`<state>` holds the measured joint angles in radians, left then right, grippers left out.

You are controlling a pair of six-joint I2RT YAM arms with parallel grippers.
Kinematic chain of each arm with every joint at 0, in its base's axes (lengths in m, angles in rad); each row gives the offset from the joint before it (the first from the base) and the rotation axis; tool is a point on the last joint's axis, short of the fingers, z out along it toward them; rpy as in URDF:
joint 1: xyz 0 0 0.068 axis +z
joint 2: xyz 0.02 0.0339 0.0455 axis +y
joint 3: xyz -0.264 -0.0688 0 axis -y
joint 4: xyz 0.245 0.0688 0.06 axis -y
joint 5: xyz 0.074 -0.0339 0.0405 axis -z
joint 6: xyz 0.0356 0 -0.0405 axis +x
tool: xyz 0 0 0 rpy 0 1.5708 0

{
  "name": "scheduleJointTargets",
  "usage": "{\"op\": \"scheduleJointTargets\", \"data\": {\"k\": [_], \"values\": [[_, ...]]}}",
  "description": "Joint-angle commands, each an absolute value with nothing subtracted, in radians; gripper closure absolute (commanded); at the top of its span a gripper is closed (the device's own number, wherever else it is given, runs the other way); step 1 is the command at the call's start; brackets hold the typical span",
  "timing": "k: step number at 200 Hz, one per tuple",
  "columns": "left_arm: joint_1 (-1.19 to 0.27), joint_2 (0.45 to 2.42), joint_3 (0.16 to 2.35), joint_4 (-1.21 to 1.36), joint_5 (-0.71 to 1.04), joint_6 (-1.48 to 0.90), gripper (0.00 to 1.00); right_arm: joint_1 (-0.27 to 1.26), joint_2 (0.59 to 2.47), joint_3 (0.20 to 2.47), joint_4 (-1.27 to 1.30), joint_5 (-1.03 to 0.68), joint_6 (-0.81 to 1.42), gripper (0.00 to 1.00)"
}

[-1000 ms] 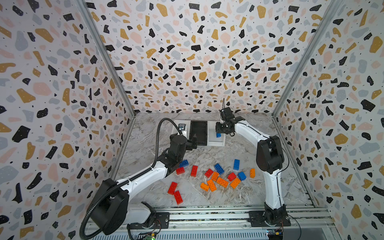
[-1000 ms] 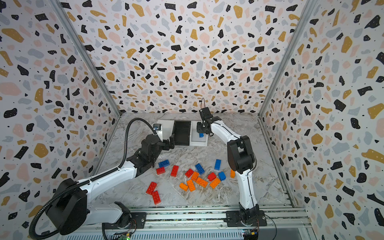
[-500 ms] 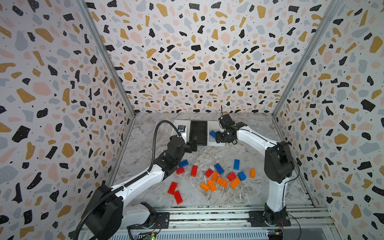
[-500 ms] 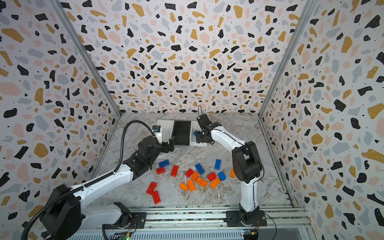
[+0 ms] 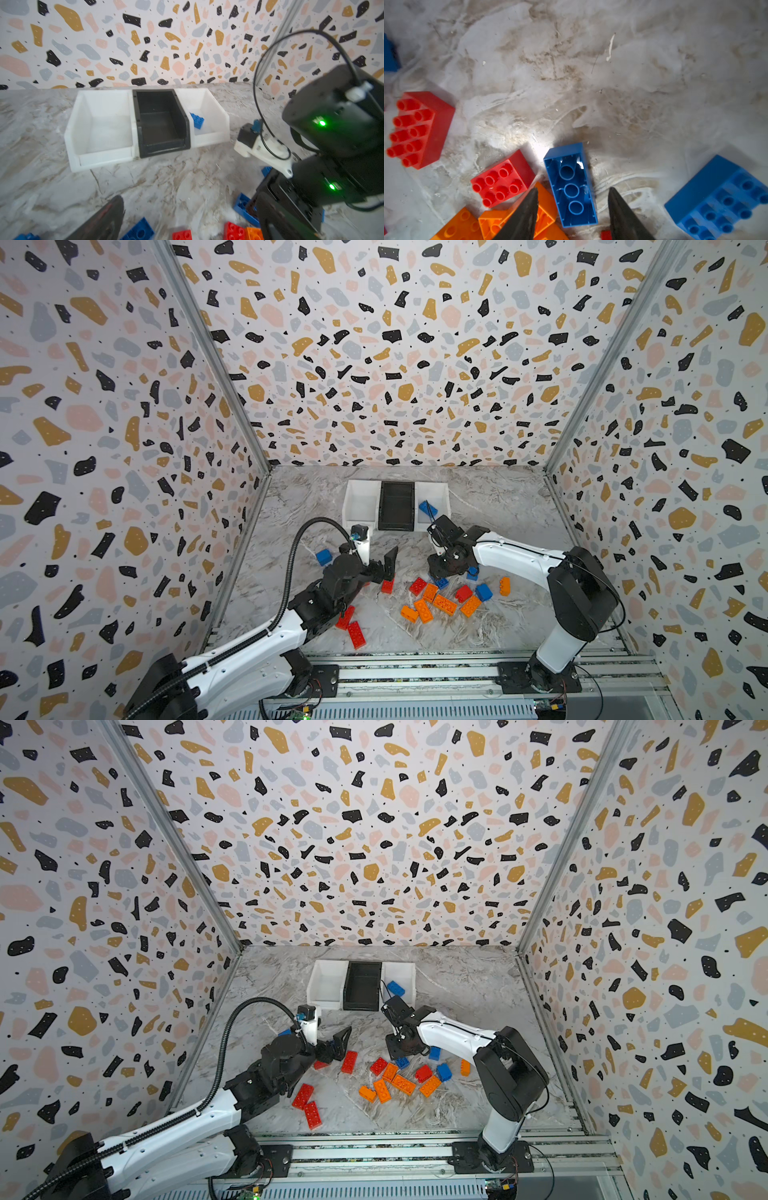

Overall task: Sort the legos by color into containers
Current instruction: 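Grasp another blue brick with the right gripper while the left gripper reaches forward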

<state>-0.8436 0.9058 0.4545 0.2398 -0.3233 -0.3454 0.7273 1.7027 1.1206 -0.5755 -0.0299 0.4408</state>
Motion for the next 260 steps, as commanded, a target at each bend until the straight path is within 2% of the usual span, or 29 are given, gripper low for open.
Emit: {"op": "scheduleJointTargets", "data": {"k": [1, 41, 85, 119, 146, 187, 233, 260], "values": [[-0.935, 0.867, 0.428, 0.184, -0.443, -0.421, 0.0, 0.723, 1.704, 1.1, -0.527, -0.027, 0.428, 0.46], [-1.042, 0.819, 0.429, 0.1, -0.589, -0.471, 0.0, 0.724, 1.712, 1.05, -0.487, -0.049, 0.421, 0.48], [-1.057, 0.772, 0.413, 0.073, -0.642, -0.481, 0.0, 0.724, 1.725, 1.046, -0.48, -0.055, 0.409, 0.49], [-1.057, 0.78, 0.416, 0.085, -0.653, -0.462, 0.0, 0.724, 1.74, 1.069, -0.509, -0.031, 0.409, 0.71], [-1.057, 0.815, 0.444, 0.102, -0.651, -0.427, 0.0, 0.707, 1.729, 1.119, -0.551, 0.01, 0.396, 0.73], [-1.056, 0.904, 0.517, 0.183, -0.655, -0.342, 0.0, 0.624, 1.77, 1.342, -0.61, 0.032, 0.344, 0.73], [-1.032, 1.077, 0.665, 0.245, -0.59, -0.232, 0.0, 0.529, 1.999, 1.717, -0.662, 0.016, 0.294, 0.73], [-0.978, 1.146, 0.719, 0.322, -0.491, -0.231, 0.0, 0.51, 2.133, 1.893, -0.699, 0.009, 0.276, 0.72]]}}
